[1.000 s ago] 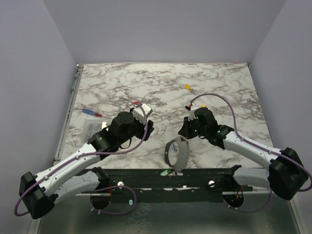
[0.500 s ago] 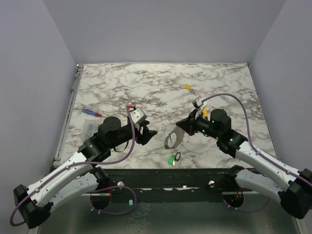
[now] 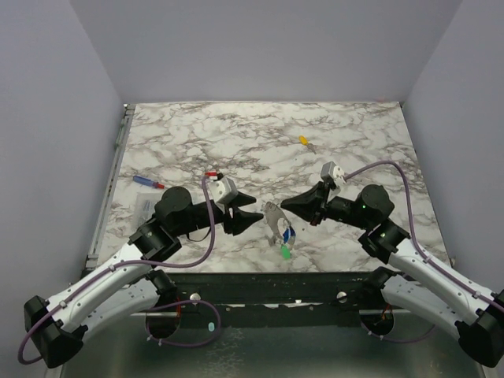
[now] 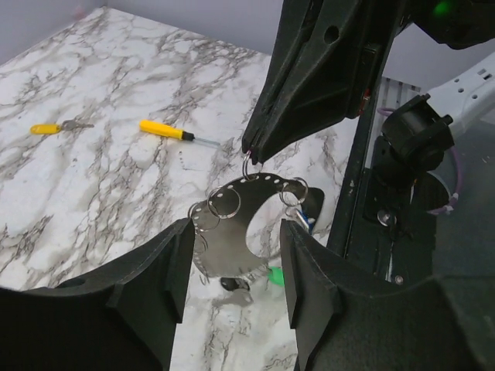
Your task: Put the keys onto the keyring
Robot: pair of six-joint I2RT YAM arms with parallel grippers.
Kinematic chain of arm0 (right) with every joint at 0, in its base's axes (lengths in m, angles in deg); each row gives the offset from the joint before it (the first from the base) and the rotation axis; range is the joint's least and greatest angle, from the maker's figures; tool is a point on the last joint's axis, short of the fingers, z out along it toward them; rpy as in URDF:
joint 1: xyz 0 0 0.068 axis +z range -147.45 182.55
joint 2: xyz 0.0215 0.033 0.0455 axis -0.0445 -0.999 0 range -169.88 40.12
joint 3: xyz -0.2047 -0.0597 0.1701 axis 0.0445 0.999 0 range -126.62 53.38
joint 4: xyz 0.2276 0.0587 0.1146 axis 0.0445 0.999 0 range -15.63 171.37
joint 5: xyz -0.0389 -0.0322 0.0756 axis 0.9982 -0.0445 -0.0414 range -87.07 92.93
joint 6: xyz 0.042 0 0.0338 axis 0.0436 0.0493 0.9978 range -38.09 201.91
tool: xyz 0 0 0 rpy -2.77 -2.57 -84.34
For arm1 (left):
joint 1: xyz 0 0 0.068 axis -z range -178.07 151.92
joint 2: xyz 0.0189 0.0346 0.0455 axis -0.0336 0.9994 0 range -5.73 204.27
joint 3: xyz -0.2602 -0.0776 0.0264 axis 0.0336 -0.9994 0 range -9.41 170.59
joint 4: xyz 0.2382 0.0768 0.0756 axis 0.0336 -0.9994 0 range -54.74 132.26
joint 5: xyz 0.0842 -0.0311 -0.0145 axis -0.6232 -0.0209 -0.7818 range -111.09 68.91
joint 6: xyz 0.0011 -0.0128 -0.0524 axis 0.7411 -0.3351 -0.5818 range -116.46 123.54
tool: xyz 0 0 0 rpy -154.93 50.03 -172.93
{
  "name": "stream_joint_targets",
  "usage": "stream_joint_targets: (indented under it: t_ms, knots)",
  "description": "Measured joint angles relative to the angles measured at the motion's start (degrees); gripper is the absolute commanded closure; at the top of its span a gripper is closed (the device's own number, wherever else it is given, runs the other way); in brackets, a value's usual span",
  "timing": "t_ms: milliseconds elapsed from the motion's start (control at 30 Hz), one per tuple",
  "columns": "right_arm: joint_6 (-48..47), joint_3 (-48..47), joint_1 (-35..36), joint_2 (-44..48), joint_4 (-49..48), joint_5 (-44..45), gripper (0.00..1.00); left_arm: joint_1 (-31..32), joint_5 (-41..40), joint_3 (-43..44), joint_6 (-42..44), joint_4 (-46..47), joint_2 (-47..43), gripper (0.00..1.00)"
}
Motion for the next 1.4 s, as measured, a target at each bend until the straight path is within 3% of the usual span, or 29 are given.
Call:
stream_joint_targets:
  t_ms: [433, 1067, 1133, 1233, 1367, 1400]
  knots:
    - [-0.02, -1.55, 0.00, 1.60, -1.01, -6.64, 0.99, -0.02, 9.55, 3.54, -2.32, 5.86, 9.07, 0.54]
    - [0.02, -2.69, 0.02, 2.64, -1.18, -8.41, 0.99, 0.09, 15.28, 7.06, -4.63, 10.08, 15.37, 0.64]
    - [0.02, -2.69, 0.00, 2.71, -1.14, -8.61, 0.99, 0.24, 15.98, 7.13, -4.96, 10.43, 16.00, 0.73]
    - [0.02, -2.69, 0.00, 2.80, -1.16, -8.63, 0.99, 0.68, 16.90, 7.67, -5.66, 10.75, 17.00, 1.00]
    - [0.02, -2.71, -0.07, 3.02, -1.16, -8.61, 0.99, 1.05, 17.55, 8.00, -6.12, 11.02, 17.66, 1.00]
    - [0.04, -2.71, -0.07, 3.04, -1.18, -8.61, 0.95, 1.05, 17.55, 8.00, -6.14, 11.13, 17.66, 1.00]
